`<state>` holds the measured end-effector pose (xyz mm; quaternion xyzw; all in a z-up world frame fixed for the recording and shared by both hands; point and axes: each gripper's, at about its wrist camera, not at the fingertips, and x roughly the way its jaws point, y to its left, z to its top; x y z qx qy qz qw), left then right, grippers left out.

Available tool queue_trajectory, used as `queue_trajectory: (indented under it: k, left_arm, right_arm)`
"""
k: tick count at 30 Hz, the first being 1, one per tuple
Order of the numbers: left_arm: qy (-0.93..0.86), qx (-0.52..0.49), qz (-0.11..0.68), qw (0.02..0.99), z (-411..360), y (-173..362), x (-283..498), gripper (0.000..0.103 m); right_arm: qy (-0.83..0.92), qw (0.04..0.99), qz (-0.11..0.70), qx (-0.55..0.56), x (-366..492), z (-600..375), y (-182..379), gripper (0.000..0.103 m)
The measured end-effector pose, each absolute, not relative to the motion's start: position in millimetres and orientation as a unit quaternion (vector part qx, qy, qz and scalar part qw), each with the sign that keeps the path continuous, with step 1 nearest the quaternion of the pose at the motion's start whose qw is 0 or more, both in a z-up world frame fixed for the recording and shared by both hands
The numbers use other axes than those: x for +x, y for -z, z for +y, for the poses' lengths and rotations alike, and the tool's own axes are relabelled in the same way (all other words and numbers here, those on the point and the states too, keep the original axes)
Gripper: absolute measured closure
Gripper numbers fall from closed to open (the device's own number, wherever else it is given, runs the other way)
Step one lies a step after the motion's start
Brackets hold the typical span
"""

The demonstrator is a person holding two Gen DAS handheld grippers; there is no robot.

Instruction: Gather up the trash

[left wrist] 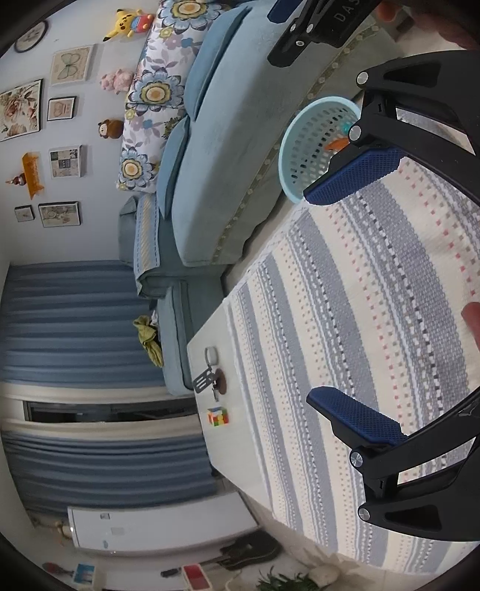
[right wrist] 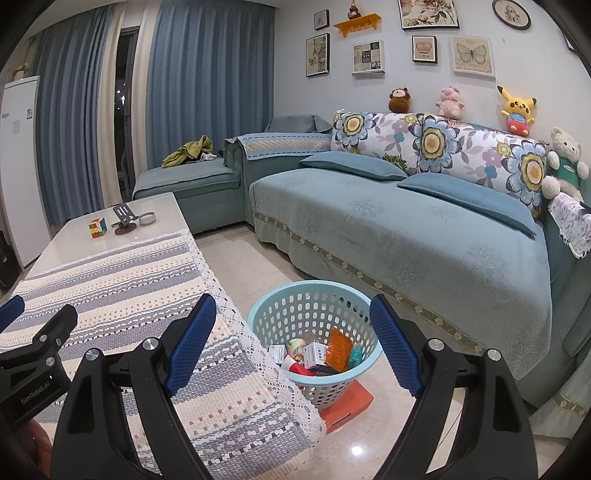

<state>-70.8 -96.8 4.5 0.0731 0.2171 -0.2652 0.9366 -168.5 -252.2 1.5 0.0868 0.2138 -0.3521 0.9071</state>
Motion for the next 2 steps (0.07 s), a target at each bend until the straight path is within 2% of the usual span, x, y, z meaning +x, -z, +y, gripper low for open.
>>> queue_trajectory:
  k: [2]
  left_arm:
    - [0.264,0.066,0.219,0.937,-94.8,-4.0,-70.2,0.007]
  right_arm:
    - [0.352,0.907,0.214,0.086,-168.2,-252.5,-1.3,0.022]
